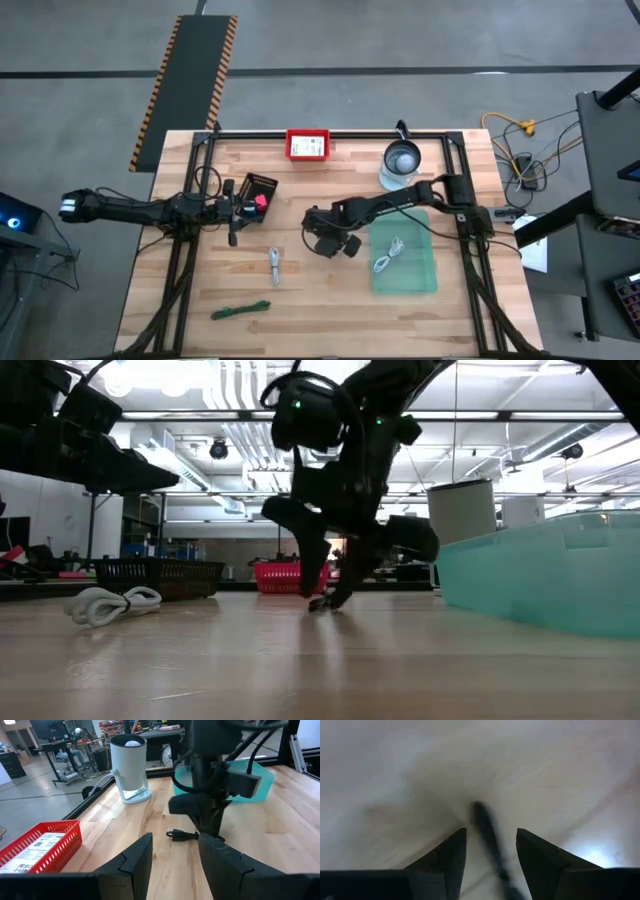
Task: Pick and place items into bin
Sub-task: Put the black charger cable into the green bin
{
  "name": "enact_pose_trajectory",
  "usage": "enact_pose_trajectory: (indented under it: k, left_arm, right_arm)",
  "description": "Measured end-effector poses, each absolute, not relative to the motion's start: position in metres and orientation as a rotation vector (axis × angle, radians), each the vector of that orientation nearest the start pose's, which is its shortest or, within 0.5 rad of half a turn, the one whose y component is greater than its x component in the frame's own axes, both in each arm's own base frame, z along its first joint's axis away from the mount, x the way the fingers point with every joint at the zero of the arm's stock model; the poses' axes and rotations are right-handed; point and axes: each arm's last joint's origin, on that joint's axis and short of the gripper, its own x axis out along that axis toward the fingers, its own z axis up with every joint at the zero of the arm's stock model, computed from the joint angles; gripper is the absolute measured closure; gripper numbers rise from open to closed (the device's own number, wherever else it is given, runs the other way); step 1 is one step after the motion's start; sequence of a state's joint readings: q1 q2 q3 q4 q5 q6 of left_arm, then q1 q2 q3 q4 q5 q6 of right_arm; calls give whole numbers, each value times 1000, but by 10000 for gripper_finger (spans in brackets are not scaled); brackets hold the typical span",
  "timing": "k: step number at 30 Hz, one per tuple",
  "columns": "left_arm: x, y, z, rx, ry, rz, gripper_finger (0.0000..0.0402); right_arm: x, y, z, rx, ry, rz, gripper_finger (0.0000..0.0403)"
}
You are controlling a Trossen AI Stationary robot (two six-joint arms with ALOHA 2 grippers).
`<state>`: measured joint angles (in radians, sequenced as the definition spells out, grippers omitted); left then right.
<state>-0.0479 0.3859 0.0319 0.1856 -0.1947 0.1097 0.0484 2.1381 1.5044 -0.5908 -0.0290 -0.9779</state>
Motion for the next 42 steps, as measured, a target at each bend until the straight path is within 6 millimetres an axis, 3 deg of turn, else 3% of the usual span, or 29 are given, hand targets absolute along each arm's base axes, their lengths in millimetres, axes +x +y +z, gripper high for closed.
enact_pose_trajectory:
  k: [11,21,34,42]
  left_arm:
    - [121,0,158,130,175,137,258]
    - [121,0,158,130,175,137,258]
    - [121,0,158,130,175,137,258]
    - [121,0,158,130,175,137,258]
  right_arm:
    - [434,16,142,-847,1111,657,256]
    - [431,4,138,-784,1113,677,301]
    - [431,4,137,-781,1111,676,376]
    - [433,4,140,-752,1116,633,389]
